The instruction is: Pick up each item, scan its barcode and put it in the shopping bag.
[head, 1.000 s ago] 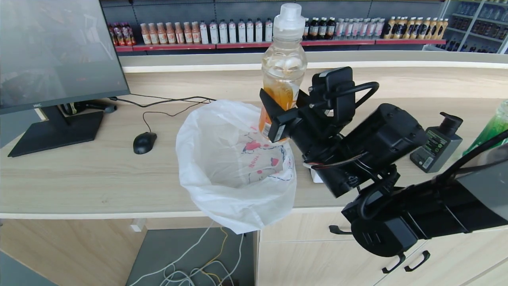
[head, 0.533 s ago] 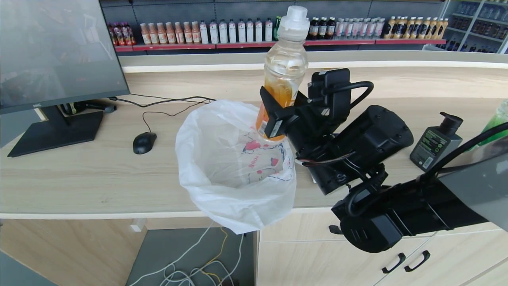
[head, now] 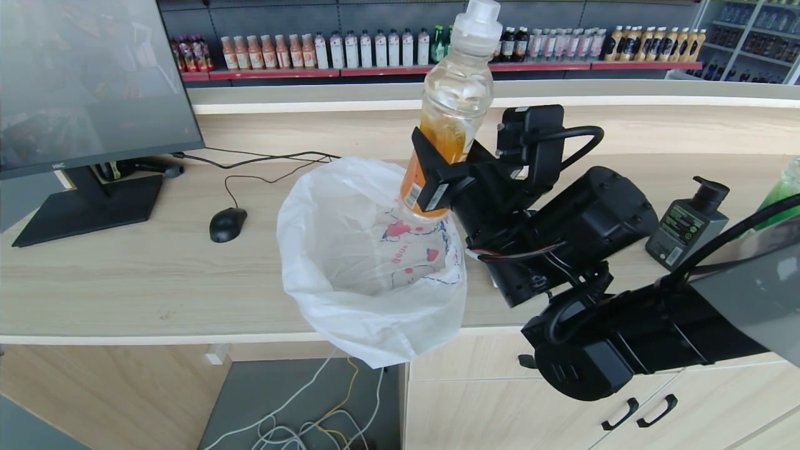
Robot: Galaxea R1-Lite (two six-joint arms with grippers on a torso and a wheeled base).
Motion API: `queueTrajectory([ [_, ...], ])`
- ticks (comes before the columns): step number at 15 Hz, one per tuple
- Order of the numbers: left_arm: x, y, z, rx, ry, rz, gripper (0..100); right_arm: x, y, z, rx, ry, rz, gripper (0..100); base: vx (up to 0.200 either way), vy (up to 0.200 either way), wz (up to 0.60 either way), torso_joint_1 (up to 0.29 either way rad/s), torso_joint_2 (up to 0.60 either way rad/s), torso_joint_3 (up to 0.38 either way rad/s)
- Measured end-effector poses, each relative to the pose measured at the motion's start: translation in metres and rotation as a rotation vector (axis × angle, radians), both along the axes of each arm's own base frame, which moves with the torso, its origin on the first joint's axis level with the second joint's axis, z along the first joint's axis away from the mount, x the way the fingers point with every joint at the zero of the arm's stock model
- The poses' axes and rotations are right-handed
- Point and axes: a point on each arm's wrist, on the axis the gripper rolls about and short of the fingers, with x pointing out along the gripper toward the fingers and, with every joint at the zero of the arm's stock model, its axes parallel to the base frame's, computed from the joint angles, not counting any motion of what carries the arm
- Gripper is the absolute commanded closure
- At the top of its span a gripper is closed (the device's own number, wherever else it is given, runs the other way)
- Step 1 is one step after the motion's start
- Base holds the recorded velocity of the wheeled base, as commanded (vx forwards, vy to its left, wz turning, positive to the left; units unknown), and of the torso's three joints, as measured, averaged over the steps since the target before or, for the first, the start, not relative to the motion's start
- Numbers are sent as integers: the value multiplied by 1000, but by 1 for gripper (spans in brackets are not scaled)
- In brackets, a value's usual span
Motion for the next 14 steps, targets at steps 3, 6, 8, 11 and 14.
queueTrajectory([
  [3, 0, 0, 0, 0, 0, 0, 0, -2, -1, -4, 16, 12, 15, 100, 0, 0, 0, 0, 0, 0],
  [6, 0, 0, 0, -1, 0, 0, 0, -4, -2, -10, 8, 33, 23, 100, 0, 133, 0, 3, 0, 2],
  [8, 0, 0, 0, -2, 0, 1, 0, -5, -1, -11, 20, 45, 41, 100, 0, 200, 0, 2, 5, 0],
  [11, 0, 0, 0, -2, 0, 2, 0, -5, -2, -10, 36, 49, 48, 100, 0, 200, 0, 6, 1, 2],
  [14, 0, 0, 0, -3, 0, 1, 0, -6, -2, -12, 32, 55, 55, 100, 0, 200, 0, 7, 6, -2],
])
